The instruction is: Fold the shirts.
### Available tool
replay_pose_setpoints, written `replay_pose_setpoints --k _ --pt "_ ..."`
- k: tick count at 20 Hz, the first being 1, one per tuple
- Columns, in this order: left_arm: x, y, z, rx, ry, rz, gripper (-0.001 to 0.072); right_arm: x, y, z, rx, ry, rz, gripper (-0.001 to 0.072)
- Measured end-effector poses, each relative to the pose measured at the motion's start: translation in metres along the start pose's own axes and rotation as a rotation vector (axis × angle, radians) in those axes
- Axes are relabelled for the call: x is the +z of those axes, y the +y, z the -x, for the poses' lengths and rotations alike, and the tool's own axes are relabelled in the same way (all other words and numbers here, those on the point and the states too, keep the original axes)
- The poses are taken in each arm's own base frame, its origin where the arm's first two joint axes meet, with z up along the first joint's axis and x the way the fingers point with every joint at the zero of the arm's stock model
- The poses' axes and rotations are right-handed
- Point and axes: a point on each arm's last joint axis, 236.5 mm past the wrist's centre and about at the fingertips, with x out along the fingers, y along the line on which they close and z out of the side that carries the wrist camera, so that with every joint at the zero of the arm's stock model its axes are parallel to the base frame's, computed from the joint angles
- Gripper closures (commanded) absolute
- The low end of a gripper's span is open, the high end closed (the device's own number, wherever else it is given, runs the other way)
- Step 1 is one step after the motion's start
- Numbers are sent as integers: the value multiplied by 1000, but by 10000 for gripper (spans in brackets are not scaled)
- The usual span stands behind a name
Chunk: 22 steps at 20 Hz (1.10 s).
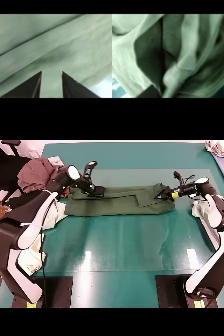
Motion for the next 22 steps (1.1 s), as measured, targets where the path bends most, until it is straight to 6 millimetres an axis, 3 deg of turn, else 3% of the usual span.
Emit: replay_pose_setpoints --k 2,3,7,10,17,22 --pt "4 2 -11 4 -11 -12 429 12 16 12 -6 -16 26 692" --pt "8 3 -15 7 -22 -17 492 17 28 19 -1 -25 32 692" --pt "12 1 -30 0 -41 -20 492 30 74 48 -2 -57 36 692" --pt "14 -2 -41 -1 -60 -34 492 28 110 57 6 -57 34 692" --pt "16 -11 -62 0 -92 -63 491 29 190 37 22 -89 -17 692" --pt "18 -11 -64 4 -102 -79 491 23 270 4 123 -100 -46 693"
